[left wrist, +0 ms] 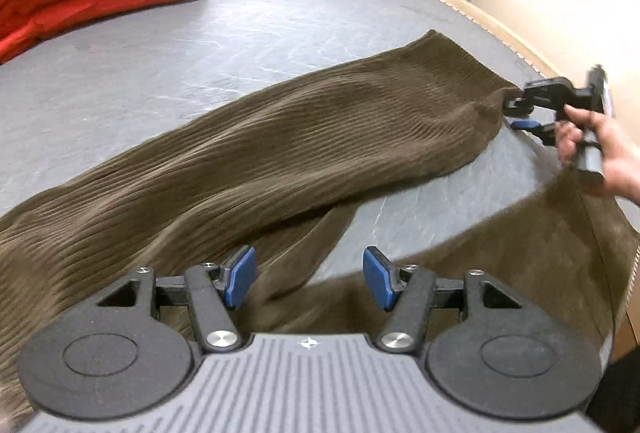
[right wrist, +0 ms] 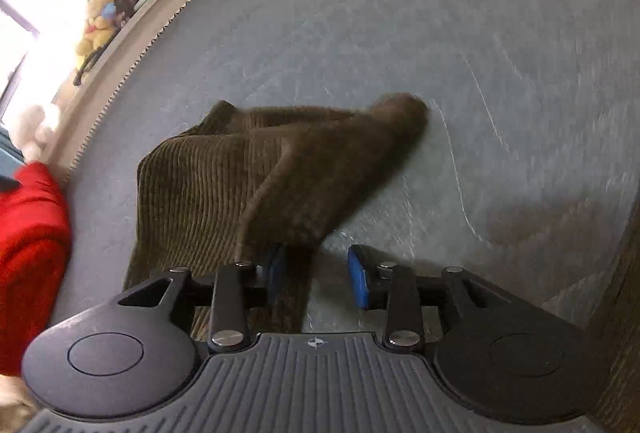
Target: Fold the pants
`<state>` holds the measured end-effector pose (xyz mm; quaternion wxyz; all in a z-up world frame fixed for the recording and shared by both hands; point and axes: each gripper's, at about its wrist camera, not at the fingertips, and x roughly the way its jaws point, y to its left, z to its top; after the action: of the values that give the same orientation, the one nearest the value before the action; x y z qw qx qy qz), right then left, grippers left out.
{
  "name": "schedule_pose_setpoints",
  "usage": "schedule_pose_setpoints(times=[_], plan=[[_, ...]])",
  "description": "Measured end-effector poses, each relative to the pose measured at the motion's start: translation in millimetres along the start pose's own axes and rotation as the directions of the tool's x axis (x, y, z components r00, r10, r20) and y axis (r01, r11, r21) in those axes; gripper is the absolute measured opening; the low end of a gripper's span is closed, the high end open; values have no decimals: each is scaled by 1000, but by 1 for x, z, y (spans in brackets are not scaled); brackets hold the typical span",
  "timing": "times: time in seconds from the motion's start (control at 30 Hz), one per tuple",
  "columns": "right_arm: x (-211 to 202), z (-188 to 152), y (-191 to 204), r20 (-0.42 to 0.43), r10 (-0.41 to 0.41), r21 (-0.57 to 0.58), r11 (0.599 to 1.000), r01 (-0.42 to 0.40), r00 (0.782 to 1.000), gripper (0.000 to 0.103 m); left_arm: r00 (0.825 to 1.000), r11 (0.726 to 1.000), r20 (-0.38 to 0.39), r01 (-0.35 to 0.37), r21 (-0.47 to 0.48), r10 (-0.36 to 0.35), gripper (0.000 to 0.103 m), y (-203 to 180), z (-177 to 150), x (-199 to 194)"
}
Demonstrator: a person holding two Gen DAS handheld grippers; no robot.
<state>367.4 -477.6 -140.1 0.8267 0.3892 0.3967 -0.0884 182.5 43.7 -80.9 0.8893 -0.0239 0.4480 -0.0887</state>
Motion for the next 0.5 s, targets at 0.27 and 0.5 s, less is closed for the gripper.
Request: schedule_pose_setpoints(times=[0.27,0.5], plan=[[2,11,-45,26,194,247,949,-194,981,42,981,988,-114,-153,40,156,58,-19,5,74],[31,22,-72,108,316,455,827,-329,943,45,976,989,-163,-142,45,147,8,3,3,29]])
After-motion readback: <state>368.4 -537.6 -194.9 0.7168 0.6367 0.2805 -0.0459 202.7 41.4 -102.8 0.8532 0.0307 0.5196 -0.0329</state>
